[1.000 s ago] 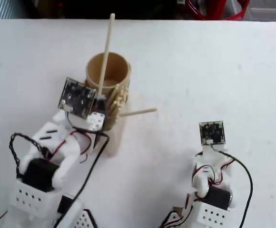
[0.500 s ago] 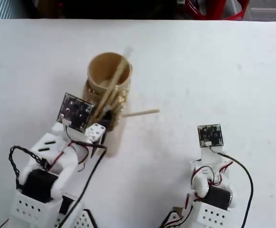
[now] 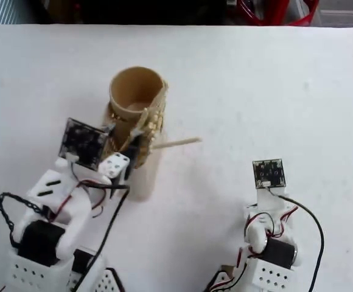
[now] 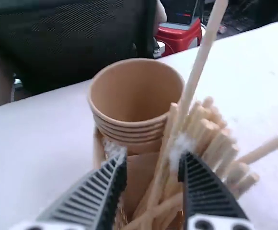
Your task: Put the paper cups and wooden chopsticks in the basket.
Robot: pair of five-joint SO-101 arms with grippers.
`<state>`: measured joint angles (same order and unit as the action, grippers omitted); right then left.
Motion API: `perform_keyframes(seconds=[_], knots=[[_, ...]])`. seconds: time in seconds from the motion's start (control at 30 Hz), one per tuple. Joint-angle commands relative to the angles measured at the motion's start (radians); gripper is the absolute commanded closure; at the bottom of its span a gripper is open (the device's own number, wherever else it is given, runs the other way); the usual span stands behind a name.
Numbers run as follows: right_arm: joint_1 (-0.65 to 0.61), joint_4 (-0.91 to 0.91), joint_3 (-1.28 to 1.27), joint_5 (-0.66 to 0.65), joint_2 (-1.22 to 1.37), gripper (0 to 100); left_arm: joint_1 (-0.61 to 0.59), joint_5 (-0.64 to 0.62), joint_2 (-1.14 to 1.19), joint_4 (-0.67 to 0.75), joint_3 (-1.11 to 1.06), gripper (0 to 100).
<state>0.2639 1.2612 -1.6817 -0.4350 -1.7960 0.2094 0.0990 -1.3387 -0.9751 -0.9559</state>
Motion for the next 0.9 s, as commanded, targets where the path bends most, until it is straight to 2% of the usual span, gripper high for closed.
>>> perform_keyframes(seconds=[0.0, 0.13, 0.4, 0.67, 0.87], knots=[[-0.002, 0.008, -0.009, 0.005, -0.004, 98.0, -0.093, 0.025, -0.005, -0.003, 0.126, 80], [-0.002, 0.008, -0.009, 0.005, -0.004, 98.0, -0.147, 0.095, -0.005, -0.002, 0.155, 80], [-0.002, 0.008, -0.009, 0.005, -0.004, 98.0, -0.168, 0.1, -0.005, -0.006, 0.192, 80], [-0.002, 0.008, -0.009, 0.005, -0.004, 98.0, -0.476, 0.097, -0.01, -0.072, 0.17, 80], [-0.002, 0.008, -0.009, 0.005, -0.004, 98.0, -0.539, 0.095, -0.01, -0.064, 0.038, 80]])
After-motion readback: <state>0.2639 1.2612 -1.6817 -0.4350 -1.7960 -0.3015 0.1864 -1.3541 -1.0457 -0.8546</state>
